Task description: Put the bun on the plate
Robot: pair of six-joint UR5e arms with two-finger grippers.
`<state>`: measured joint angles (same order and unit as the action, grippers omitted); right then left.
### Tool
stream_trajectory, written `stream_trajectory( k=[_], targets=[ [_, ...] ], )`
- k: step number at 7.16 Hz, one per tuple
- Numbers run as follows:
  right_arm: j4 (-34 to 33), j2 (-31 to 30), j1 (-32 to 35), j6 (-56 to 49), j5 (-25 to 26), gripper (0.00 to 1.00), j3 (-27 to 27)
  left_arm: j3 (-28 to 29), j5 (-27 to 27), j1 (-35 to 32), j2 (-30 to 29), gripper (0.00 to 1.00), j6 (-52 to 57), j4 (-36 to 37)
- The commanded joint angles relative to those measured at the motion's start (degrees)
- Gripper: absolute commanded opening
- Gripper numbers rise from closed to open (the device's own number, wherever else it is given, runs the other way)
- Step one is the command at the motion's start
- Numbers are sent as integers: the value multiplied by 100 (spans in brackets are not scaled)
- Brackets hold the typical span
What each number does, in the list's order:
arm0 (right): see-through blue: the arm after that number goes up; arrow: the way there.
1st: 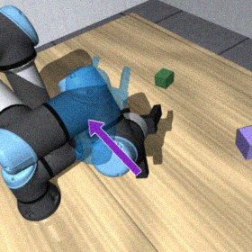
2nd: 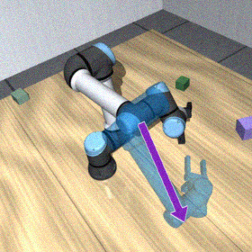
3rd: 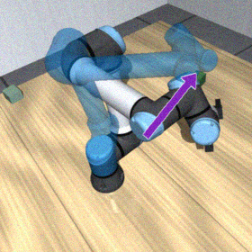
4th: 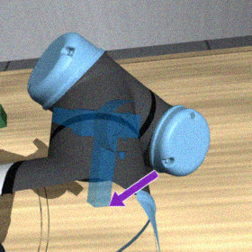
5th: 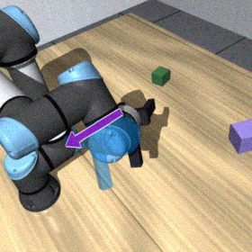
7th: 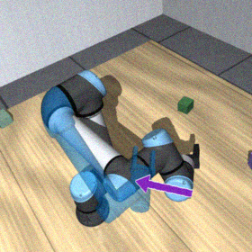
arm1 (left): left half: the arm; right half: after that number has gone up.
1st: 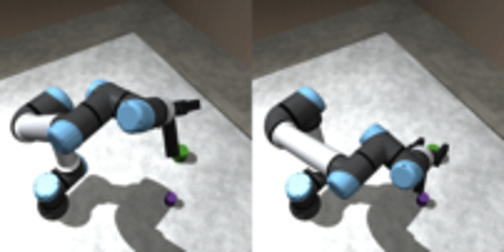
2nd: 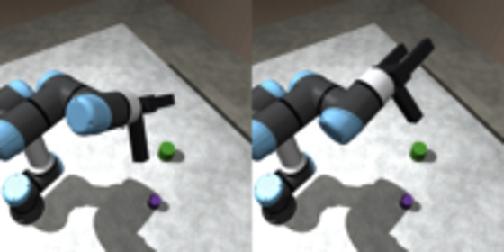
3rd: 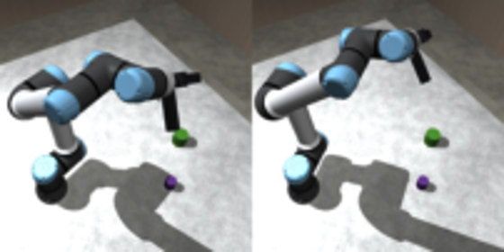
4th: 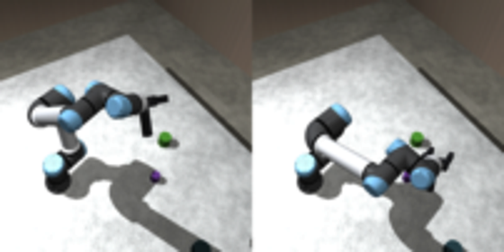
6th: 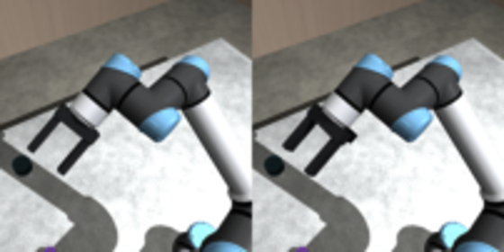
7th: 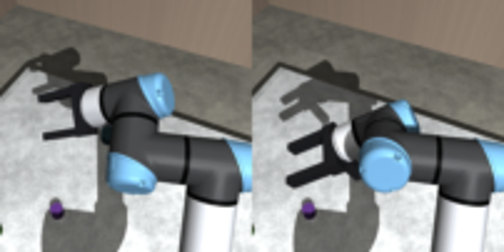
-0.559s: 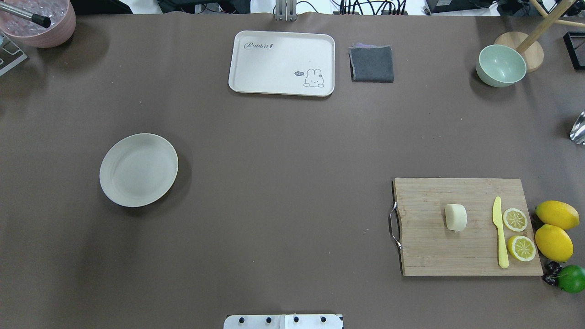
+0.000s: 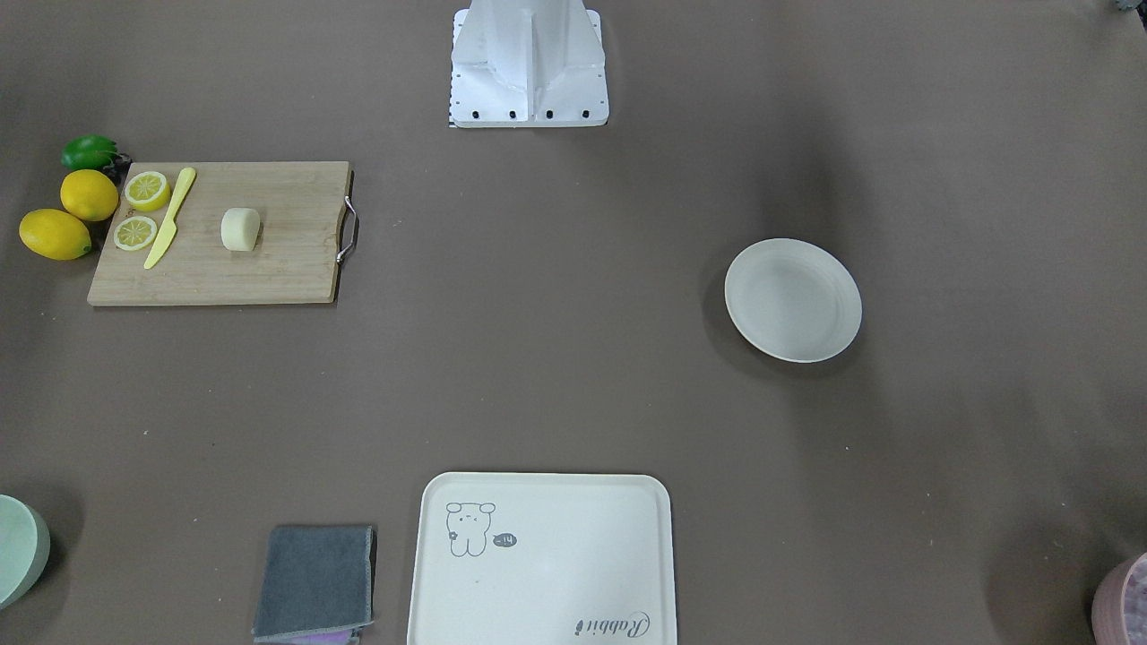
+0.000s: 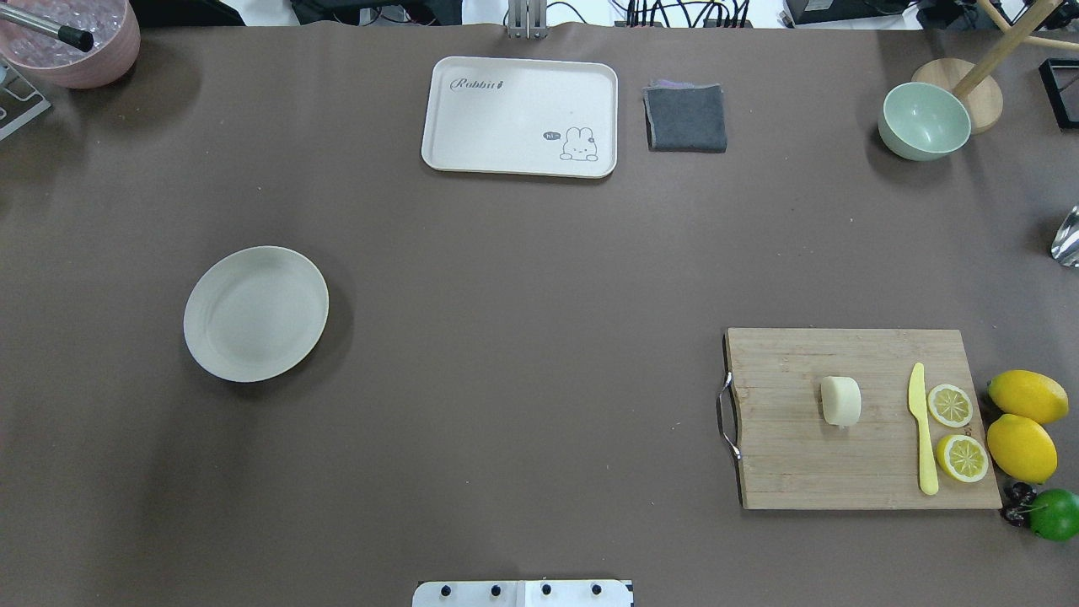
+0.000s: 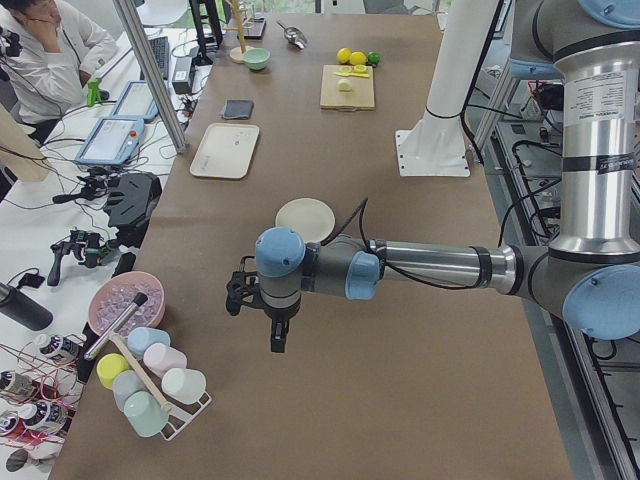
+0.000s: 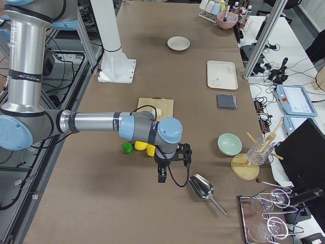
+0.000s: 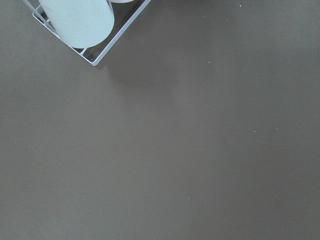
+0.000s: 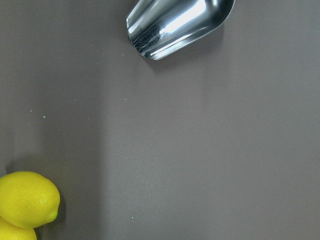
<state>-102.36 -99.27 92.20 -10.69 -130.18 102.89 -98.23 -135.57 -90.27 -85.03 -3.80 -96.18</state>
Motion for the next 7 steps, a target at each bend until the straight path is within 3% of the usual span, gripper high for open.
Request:
stream_trajectory(
  k=[1,5,7],
  targets=[
    [6,22,0,-21,11,100,55,-12,457,192,-118,98,-68,11],
    [32,57,0,49,28,100,545,-300,479,194,-259,98,-42,-173],
    [888,127,0,50,72,100,531,-311,479,194,-391,98,-51,-173]
  ],
)
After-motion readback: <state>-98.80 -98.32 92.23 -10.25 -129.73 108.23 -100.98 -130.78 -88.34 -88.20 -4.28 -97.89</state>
